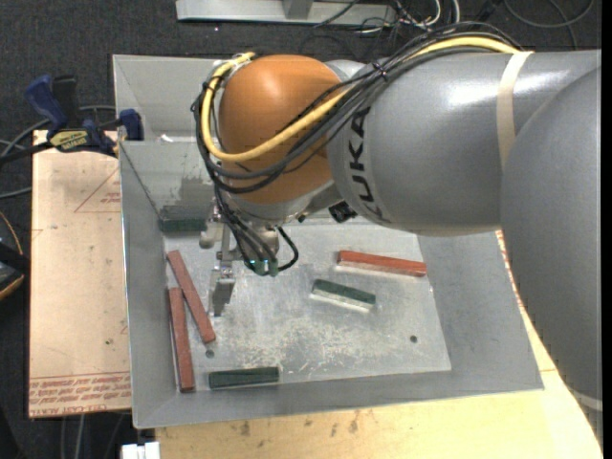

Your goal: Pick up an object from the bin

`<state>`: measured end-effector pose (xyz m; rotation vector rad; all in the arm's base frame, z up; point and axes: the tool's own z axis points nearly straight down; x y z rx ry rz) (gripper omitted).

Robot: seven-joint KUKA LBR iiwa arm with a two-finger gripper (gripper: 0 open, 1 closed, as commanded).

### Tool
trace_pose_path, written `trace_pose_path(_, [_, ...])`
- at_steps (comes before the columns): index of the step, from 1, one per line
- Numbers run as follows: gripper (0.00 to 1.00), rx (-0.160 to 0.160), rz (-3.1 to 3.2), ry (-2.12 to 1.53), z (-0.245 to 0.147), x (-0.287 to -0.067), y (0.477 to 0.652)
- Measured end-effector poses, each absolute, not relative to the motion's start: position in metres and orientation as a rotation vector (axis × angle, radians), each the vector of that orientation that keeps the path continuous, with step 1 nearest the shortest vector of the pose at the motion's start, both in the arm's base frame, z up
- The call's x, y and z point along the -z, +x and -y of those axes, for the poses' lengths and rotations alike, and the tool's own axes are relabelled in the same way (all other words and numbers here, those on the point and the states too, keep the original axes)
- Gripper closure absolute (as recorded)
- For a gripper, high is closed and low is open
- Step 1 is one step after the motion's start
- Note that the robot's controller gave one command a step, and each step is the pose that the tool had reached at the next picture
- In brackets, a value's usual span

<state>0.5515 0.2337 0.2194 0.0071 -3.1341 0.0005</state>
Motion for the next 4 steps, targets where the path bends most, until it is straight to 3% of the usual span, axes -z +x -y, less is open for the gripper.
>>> trace_pose_path(1, [0.00, 0.002, 3.142, 0.001, -0.232, -0.224, 0.553])
trace_pose_path(2, [0.00, 0.003, 3.141, 0.173, -0.241, -0.161, 0.559])
trace_pose_path(3, [0.00, 0.000, 3.113, 0.398, -0.242, -0.120, 0.559])
trace_pose_path(4, [0.00, 0.002, 2.991, 0.970, -0.243, -0.115, 0.566])
